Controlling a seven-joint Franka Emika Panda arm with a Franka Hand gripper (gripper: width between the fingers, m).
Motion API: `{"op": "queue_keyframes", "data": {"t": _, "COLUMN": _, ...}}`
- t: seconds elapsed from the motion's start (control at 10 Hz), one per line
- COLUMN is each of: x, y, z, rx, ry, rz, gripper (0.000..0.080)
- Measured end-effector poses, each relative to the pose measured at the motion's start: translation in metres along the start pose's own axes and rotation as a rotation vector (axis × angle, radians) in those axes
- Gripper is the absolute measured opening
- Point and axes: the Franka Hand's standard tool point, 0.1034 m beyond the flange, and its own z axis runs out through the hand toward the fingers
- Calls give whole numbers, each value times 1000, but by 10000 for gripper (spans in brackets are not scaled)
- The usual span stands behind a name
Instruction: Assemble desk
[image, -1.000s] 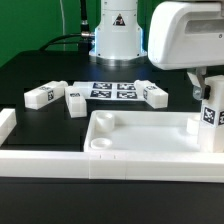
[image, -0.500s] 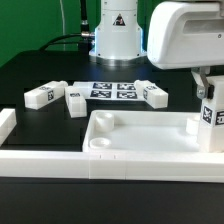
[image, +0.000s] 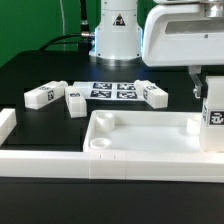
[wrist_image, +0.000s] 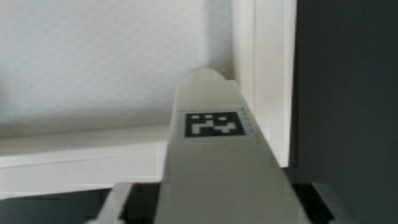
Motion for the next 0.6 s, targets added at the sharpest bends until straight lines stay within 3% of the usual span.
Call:
{"op": "queue_keyframes", "data": {"t": 0.3, "x": 0, "y": 4, "z": 0, "rx": -1, "ry": 0, "rz": 198, "gripper": 294}}
{"op": "queue_keyframes", "data": {"t": 0.6, "x": 2, "y": 18, "z": -1, "rx": -21, "ry": -4, "rz": 364, "gripper": 295}}
